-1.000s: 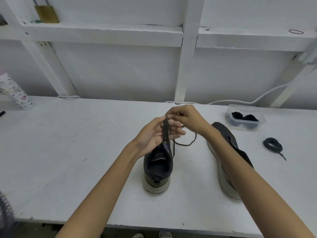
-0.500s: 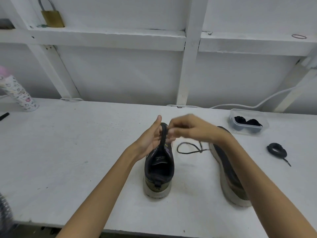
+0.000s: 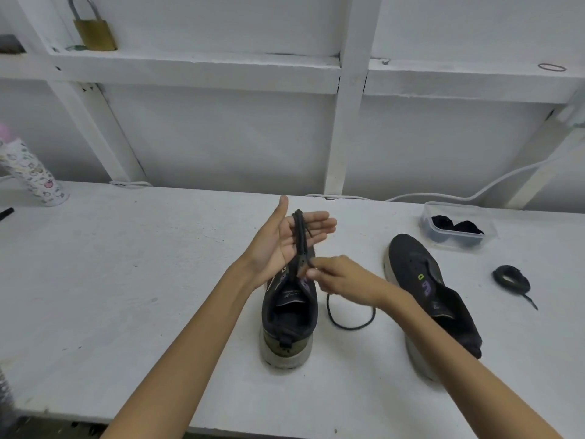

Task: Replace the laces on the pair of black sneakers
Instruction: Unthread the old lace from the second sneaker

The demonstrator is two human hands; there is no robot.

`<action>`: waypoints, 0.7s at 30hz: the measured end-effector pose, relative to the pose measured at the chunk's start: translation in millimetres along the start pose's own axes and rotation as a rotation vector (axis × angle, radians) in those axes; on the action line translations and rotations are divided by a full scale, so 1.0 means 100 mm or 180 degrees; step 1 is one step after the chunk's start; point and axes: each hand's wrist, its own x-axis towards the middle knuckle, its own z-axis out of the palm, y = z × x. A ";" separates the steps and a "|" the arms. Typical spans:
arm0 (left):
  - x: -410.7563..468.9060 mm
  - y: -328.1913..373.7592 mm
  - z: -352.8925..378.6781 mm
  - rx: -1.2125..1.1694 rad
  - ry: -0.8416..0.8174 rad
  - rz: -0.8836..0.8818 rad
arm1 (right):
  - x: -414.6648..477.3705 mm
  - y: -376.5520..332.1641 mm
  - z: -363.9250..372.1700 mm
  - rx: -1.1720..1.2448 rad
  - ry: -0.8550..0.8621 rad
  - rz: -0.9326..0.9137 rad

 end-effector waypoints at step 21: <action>-0.14 -0.03 0.04 0.0294 -0.0186 -0.0323 | 0.31 -0.02 -0.41 0.0818 0.0669 -0.0166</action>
